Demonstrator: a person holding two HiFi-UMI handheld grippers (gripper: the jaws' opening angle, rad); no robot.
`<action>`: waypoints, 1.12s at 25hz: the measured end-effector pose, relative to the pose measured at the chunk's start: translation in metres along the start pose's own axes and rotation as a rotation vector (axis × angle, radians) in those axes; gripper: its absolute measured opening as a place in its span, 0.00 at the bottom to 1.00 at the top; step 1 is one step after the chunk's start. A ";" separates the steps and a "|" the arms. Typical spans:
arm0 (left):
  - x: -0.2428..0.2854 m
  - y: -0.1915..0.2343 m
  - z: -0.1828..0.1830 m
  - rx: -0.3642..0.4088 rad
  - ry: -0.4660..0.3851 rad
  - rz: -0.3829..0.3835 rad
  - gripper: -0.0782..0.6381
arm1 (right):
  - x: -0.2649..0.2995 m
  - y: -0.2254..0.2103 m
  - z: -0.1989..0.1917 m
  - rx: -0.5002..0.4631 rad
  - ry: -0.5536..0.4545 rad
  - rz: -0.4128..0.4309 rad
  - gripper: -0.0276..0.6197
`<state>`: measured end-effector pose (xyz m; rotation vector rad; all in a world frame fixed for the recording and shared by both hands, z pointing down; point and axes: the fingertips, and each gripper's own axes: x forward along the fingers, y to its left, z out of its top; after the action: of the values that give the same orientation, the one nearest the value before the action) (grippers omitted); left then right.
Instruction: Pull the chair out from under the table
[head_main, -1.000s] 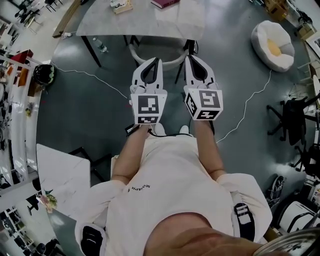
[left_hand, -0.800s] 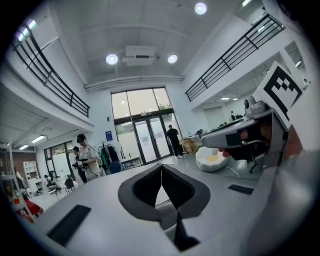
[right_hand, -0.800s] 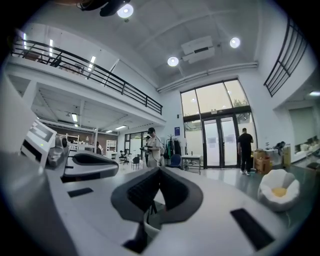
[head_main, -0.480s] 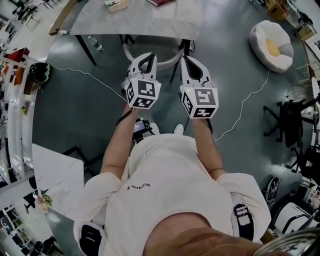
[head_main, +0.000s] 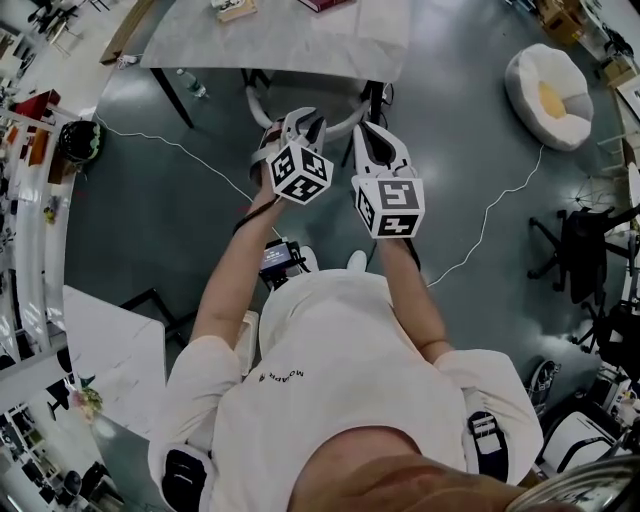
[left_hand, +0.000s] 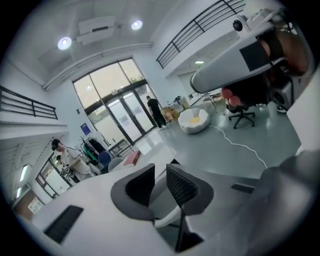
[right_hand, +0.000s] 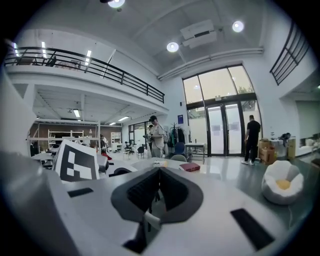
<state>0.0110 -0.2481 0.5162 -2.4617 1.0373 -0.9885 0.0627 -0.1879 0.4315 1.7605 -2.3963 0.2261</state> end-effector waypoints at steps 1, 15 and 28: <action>0.006 -0.002 -0.003 0.022 0.013 -0.013 0.19 | 0.004 -0.001 -0.003 0.002 0.007 0.002 0.06; 0.089 -0.035 -0.065 0.248 0.176 -0.219 0.35 | 0.043 -0.023 -0.039 0.051 0.069 -0.010 0.06; 0.142 -0.072 -0.121 0.412 0.286 -0.390 0.43 | 0.069 -0.024 -0.053 0.060 0.102 -0.004 0.06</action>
<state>0.0361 -0.2996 0.7077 -2.2512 0.3626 -1.5337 0.0676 -0.2477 0.4990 1.7340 -2.3374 0.3813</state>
